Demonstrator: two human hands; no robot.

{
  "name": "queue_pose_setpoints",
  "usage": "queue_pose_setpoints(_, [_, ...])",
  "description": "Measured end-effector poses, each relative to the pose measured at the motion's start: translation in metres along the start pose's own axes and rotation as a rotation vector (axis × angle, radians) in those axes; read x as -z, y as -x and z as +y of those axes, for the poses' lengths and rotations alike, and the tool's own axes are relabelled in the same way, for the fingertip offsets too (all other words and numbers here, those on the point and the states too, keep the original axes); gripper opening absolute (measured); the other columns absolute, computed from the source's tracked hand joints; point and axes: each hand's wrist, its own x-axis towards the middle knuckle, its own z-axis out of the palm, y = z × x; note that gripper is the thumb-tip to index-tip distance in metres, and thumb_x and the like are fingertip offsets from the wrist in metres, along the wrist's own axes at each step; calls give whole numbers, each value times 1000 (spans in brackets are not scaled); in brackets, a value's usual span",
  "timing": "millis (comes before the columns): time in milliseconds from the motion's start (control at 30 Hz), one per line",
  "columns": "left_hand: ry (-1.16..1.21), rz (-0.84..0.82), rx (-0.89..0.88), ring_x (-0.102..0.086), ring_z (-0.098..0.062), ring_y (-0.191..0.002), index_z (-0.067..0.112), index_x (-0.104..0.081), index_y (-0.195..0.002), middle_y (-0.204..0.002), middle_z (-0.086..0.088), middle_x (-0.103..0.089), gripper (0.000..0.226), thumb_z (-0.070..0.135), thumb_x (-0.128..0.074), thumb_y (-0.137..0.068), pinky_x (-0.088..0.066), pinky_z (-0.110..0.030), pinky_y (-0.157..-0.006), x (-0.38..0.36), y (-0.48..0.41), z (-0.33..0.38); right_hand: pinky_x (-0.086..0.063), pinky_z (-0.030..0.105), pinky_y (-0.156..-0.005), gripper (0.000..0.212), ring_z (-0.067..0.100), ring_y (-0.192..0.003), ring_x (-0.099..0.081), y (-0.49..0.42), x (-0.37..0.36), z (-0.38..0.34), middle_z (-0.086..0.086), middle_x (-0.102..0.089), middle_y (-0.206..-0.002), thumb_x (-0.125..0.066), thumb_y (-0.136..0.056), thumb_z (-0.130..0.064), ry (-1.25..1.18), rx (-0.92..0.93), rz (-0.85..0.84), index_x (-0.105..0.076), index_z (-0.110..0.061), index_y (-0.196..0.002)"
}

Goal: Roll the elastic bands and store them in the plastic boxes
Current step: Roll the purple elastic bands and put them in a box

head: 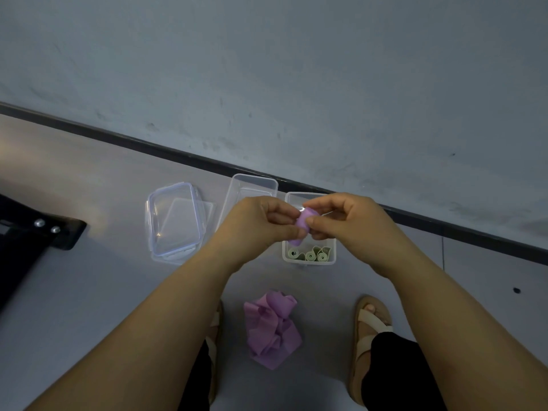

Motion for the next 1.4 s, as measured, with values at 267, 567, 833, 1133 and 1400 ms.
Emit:
queue_pose_setpoints(267, [78,-38,-33,-66,1,-70,17,-72,-95,-81,5,-73,15,17,-70,-80,-48,-6,-62,5,2,2,-55,17,-62,8,9,-64,-67,0,1,-4,0,-70,-78,-69,-81,-16,-146,-26,57,-65,-18,-88])
queue_pose_setpoints(567, [125,-94,-74,-65,1,-69,17,-71,-95,-81,5,-71,15,9,-64,-84,-48,-7,-63,25,14,-1,-57,21,-72,21,14,-75,-71,4,-7,-15,0,-70,-91,-71,-77,-14,-123,26,-40,-64,-27,-92])
queue_pose_setpoints(833, [114,-152,18,-67,-8,-78,16,-72,-93,-87,-2,-73,15,7,-65,-83,-53,-15,-71,57,33,-39,-56,21,-70,21,14,-83,-70,5,-56,-8,4,-68,-97,-72,-78,-10,-196,-39,-119,-65,-18,-96])
queue_pose_setpoints(1133, [31,-119,136,-65,-19,-92,18,-69,-98,-97,-4,-69,16,12,-67,-83,-55,-25,-83,99,-29,-90,-59,29,-73,13,18,-71,-67,-70,-119,17,7,-67,-81,-69,-80,-5,-270,-153,14,-62,-14,-85])
queue_pose_setpoints(1400, [-39,119,365,-63,-20,-82,3,-65,-103,-104,-14,-65,19,15,-60,-89,-53,-28,-74,97,-116,-201,-57,43,-81,14,25,-81,-67,-145,-140,99,3,-64,-82,-71,-77,-11,-99,-284,169,-58,-13,-83])
